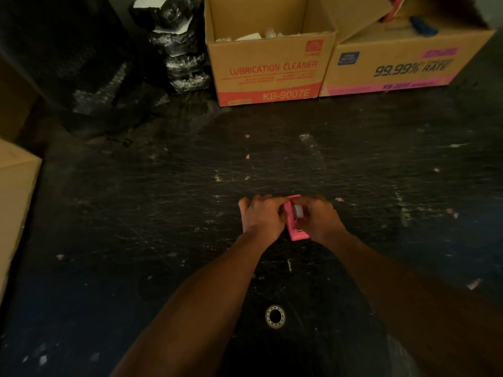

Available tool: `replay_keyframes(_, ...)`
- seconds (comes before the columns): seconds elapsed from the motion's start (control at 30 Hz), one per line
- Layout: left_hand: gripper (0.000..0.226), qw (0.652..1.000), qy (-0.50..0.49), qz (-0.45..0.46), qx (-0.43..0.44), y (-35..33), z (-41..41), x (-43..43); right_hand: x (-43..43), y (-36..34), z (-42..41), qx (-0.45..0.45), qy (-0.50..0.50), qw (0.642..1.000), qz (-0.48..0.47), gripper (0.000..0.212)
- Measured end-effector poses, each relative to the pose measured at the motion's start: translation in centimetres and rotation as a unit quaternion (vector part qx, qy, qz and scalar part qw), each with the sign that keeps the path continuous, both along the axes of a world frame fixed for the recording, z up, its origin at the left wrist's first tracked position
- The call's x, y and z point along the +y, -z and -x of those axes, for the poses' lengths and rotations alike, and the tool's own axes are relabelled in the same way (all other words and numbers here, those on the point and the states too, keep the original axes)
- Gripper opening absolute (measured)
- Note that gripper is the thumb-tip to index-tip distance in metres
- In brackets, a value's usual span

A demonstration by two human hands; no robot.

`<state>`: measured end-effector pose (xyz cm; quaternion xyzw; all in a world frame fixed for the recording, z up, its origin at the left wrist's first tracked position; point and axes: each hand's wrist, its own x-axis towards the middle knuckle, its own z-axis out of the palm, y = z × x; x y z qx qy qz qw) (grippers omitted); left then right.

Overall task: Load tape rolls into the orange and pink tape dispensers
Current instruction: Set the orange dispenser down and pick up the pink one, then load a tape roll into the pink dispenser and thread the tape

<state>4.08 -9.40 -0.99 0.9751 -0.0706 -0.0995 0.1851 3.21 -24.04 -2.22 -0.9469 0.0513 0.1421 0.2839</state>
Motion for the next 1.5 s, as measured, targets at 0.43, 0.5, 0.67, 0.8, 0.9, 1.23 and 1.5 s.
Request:
replay_keyframes(0.43, 0.031, 0.999, -0.018, 0.030, -0.013, -0.9, 0.9, 0.0, -1.1, -1.6, 1.3, -0.025, -0.014, 1.000, 0.007, 0.028)
replay_keyframes(0.5, 0.033, 0.998, -0.016, 0.051, -0.015, -1.8, 1.7, 0.0, -1.3, -2.4, 2.3, -0.038, -0.016, 0.999, -0.006, 0.023)
replay_keyframes(0.67, 0.029, 0.973, -0.024, 0.211, 0.093, -4.1, 4.4, -0.3, -1.8, -4.0, 5.3, -0.073, -0.018, 0.997, -0.023, 0.027)
replay_keyframes(0.8, 0.030, 0.954, -0.030, 0.283, 0.098, -4.6, 7.0, -0.1, -1.9, -5.7, 7.9, -0.072, -0.018, 0.996, -0.044, 0.031)
replay_keyframes(0.9, 0.033, 0.937, -0.035, 0.327, 0.121, -4.6, 8.9, 0.2, -1.8, -6.6, 10.1, -0.065, -0.019, 0.996, -0.064, 0.027)
replay_keyframes(1.23, 0.020, 0.900, -0.114, 0.376, 0.186, -2.6, 13.6, -0.5, -3.4, -5.1, 16.5, -0.028, 0.048, 0.998, -0.028, 0.036)
replay_keyframes(1.5, 0.025, 0.897, -0.174, 0.348, 0.207, -0.8, 15.5, 2.3, -2.0, -1.1, 19.3, 0.075, 0.009, 0.997, 0.027, 0.041)
